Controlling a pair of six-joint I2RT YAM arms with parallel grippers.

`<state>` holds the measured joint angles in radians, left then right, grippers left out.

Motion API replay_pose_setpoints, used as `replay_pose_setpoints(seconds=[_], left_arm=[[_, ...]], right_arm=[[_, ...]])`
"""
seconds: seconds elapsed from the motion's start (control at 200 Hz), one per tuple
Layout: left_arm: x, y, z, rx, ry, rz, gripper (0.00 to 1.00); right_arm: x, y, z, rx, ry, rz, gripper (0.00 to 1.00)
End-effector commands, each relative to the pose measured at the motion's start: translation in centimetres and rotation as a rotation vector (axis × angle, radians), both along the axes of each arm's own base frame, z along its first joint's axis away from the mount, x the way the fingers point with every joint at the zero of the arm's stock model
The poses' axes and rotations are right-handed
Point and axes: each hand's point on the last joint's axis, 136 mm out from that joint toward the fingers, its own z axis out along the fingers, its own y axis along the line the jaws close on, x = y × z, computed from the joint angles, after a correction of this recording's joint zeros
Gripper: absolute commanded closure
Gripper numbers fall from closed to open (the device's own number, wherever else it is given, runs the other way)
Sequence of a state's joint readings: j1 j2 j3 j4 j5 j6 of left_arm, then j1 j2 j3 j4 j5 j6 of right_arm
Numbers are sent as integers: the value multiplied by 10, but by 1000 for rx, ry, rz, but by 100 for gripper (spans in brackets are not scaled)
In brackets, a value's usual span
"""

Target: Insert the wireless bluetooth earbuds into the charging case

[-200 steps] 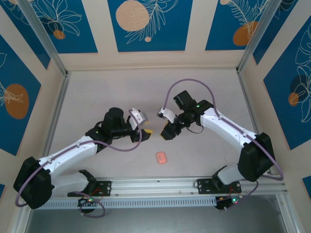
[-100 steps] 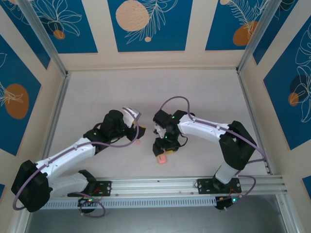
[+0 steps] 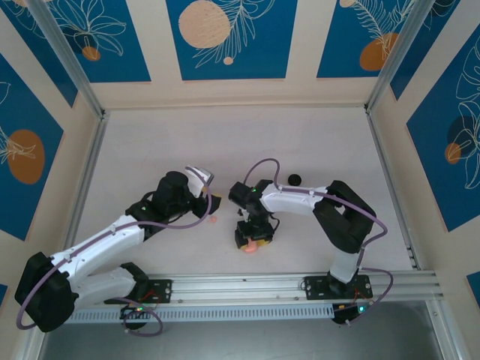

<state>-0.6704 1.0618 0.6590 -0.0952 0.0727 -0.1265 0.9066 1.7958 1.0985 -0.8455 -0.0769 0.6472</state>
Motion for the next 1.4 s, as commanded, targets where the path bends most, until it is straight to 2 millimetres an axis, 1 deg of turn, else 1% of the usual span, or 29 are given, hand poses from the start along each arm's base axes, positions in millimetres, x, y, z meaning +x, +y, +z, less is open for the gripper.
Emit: replay_pose_setpoints(seconds=[0.0, 0.255, 0.335, 0.405, 0.515, 0.56, 0.665, 0.76, 0.855, 0.905, 0.945, 0.965, 1.045, 1.15, 1.19, 1.26, 1.345, 1.395], left_arm=[[-2, 5, -4, 9, 13, 16, 41], [-3, 5, -6, 20, 15, 13, 41], [-4, 5, -7, 22, 11, 1, 40], [-6, 2, -7, 24, 6, -24, 40], [-13, -8, 0, 22, -27, -120, 40], [-17, -13, 4, 18, -43, -167, 39], [-28, -25, 15, 11, -85, -301, 39], [-45, -35, 26, 6, -133, -457, 39], [-69, -44, 37, -10, -203, -643, 40], [-78, -47, 43, -16, -249, -717, 40], [-80, -47, 46, -9, -288, -739, 40], [-76, -46, 45, 3, -305, -724, 40], [-55, -38, 37, 93, -319, -624, 40], [-38, -26, 23, 187, -274, -528, 40], [-35, -23, 16, 212, -246, -512, 40], [-35, -21, 6, 234, -176, -500, 39], [-38, -16, -7, 281, -77, -499, 40], [-44, -14, -12, 304, -38, -528, 39]], right_arm=[[0, 1, -8, -29, -13, -3, 44], [3, -11, -19, -129, -86, 45, 59], [3, -11, -18, -120, -95, 67, 63], [6, -7, -11, -84, -115, 104, 65], [11, 7, 7, 47, -148, 199, 66], [11, 14, 17, 127, -153, 241, 66], [16, 23, 43, 294, -172, 319, 66], [22, 25, 72, 437, -217, 400, 67], [26, 27, 104, 592, -277, 490, 67], [33, 25, 120, 654, -321, 508, 68], [40, 22, 129, 690, -364, 513, 68], [46, 19, 132, 689, -391, 508, 68], [64, 6, 128, 602, -448, 494, 67], [61, -3, 116, 531, -412, 504, 64], [60, -4, 109, 516, -390, 482, 63], [62, -4, 108, 524, -367, 407, 61], [63, 4, 113, 572, -359, 342, 59], [60, 9, 109, 562, -370, 347, 56]])
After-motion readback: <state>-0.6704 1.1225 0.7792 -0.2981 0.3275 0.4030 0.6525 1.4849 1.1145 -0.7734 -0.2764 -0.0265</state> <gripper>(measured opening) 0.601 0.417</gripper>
